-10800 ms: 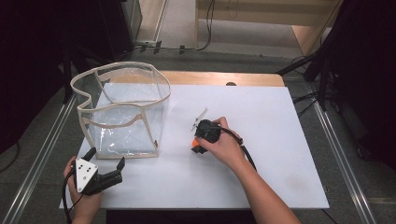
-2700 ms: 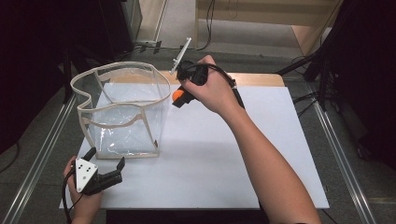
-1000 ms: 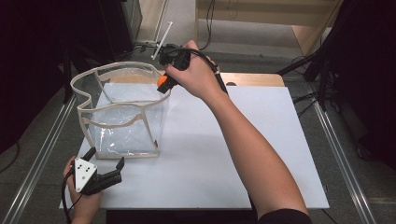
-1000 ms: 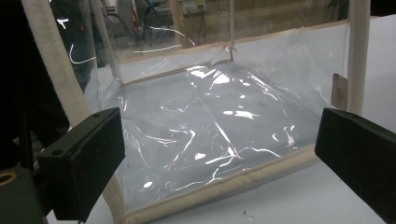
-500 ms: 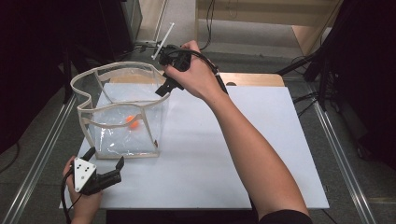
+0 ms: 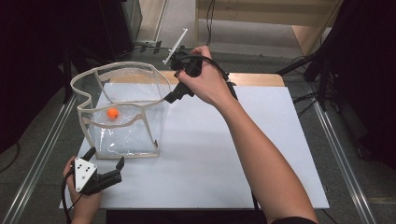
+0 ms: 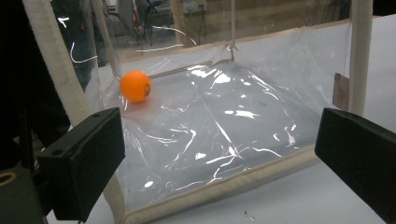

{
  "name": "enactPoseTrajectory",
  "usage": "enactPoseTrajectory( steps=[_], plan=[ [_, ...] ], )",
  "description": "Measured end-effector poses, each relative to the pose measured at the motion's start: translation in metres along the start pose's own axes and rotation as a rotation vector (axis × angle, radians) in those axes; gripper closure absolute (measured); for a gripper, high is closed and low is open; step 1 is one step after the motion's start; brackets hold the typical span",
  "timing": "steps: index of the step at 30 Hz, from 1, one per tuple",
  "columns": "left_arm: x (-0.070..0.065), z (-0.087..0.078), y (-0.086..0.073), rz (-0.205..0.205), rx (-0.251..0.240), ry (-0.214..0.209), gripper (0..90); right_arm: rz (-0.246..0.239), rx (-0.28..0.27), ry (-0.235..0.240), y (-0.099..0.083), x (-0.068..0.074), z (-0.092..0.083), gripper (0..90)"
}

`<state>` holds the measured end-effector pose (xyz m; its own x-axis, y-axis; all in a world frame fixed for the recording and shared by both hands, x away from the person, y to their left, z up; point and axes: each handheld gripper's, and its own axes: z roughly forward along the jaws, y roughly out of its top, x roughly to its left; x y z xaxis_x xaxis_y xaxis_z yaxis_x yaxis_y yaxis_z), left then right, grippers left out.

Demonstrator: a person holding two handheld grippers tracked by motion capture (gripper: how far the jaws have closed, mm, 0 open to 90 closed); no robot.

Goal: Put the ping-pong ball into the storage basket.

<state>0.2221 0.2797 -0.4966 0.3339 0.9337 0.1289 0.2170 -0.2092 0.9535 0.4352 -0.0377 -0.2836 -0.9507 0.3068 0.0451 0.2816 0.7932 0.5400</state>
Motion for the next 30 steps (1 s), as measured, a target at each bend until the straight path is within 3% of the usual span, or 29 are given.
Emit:
enactPoseTrajectory(
  steps=[30],
  plan=[
    [-0.001,0.000,0.000,0.005,-0.003,0.000,2.1,0.025,-0.005,-0.001,-0.038,0.006,0.008,0.0]
  ],
)
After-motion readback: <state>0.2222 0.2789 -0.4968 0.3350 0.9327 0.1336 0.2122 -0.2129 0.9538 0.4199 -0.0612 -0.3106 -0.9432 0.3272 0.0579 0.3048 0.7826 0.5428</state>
